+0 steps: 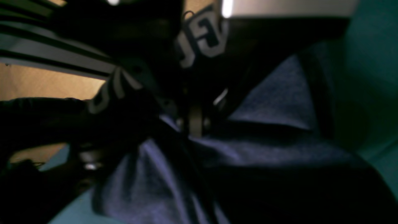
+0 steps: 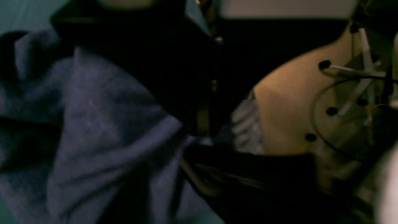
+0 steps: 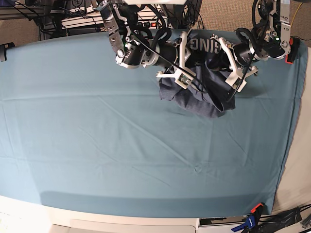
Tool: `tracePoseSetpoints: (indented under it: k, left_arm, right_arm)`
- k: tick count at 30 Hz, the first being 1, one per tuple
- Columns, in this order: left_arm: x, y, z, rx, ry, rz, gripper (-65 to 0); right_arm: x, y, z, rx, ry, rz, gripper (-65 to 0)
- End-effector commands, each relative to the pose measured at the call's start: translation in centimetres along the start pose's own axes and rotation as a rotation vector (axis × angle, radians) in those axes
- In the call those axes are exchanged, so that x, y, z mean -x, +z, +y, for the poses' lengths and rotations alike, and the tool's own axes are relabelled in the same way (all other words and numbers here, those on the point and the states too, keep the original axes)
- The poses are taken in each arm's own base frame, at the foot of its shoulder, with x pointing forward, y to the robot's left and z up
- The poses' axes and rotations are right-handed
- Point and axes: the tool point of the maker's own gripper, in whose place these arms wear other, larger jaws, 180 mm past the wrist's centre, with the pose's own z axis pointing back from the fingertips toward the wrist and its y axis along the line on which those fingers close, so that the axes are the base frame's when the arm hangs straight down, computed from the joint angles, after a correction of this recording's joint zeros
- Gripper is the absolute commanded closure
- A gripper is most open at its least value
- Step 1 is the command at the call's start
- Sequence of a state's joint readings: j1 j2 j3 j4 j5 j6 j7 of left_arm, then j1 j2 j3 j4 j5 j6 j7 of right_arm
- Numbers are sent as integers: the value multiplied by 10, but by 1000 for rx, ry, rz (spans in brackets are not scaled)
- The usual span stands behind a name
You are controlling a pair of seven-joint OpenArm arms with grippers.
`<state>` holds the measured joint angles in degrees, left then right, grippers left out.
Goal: Fold the T-shirt properly
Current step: 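Grasp the bundle's sides with both grippers and fold it over, then smooth and tuck the folded bundle with the right gripper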
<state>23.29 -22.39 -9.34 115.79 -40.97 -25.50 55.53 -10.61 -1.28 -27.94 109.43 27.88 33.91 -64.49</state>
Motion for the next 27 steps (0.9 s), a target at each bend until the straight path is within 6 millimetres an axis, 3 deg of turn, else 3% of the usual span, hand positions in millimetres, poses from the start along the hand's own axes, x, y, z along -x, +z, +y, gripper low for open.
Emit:
tracePoseSetpoints:
  k: [1, 8, 12, 19, 27]
  left_arm:
    - [-9, 3, -1, 2, -15, -32, 0]
    - [-6, 3, 4, -23, -31, -16, 0]
    - [-2, 4, 2, -21, -25, -9, 0]
    - [1, 4, 1, -18, -20, -2, 0]
    - [0, 4, 1, -17, -19, -9, 0]
  right_arm:
    - [-26, 4, 12, -36, 24, -89, 0]
    - [-46, 5, 62, -147, 153, -129, 0]
    - [-34, -1, 64, -116, 192, -76, 0]
    - [-15, 5, 15, 99, 205, 9, 0]
    - [-29, 49, -82, 460, 134, -88, 0]
